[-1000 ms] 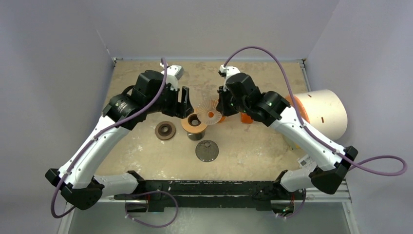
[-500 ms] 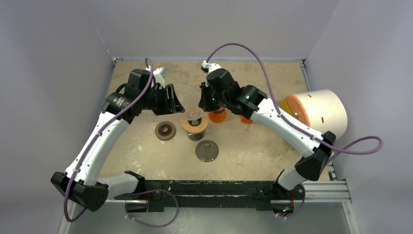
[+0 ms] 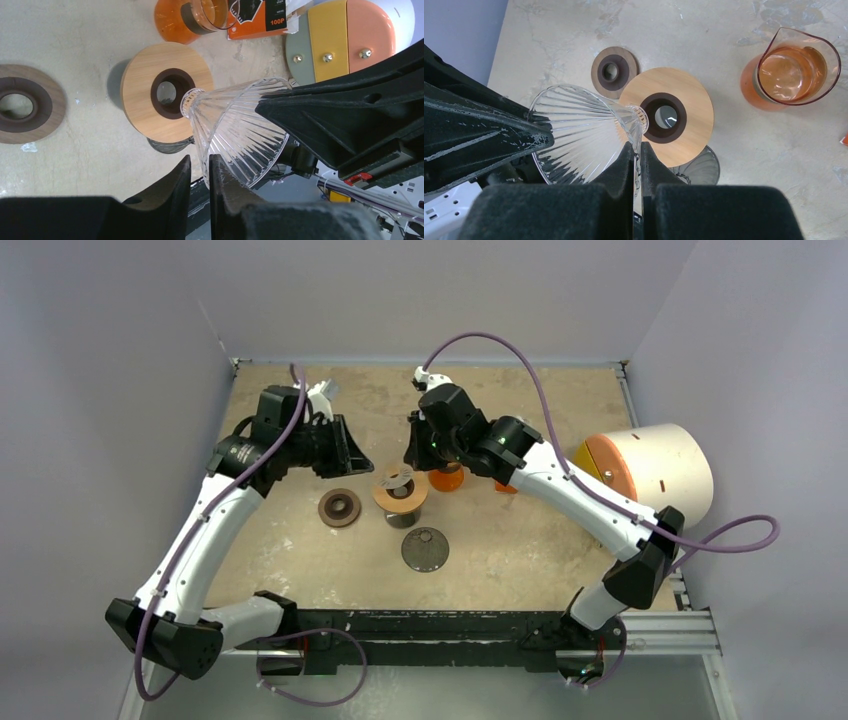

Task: Place the coffee filter in the dripper
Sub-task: Place the coffee dripper in the dripper holder.

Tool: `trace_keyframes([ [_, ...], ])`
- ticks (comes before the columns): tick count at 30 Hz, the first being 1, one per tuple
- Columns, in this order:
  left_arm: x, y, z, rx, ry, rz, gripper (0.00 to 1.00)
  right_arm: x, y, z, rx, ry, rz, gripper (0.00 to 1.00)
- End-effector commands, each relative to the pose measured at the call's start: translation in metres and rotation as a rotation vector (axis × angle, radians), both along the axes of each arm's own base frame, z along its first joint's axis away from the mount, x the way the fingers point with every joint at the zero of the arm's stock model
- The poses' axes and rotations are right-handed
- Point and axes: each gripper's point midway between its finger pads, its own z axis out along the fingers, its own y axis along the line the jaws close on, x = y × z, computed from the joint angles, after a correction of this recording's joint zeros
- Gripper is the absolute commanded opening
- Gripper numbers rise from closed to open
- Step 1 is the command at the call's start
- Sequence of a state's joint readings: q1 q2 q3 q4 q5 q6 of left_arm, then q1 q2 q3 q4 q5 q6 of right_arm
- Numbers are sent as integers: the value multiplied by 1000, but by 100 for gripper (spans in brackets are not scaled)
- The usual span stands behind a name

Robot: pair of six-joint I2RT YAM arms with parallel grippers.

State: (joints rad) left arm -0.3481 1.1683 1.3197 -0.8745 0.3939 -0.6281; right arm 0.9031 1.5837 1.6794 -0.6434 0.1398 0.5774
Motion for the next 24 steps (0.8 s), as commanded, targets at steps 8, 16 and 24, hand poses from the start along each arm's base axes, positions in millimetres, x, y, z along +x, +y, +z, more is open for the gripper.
trace_keyframes([
  [8,8,-7,-8,-13,16,-36,0,3,8,21,100,-28,-44,0],
  [16,14,-7,-21,27,45,-68,0,-7,4,1,59,59,-43,0],
  [24,23,-4,-38,85,70,-70,0,-5,5,-21,48,123,-44,0],
])
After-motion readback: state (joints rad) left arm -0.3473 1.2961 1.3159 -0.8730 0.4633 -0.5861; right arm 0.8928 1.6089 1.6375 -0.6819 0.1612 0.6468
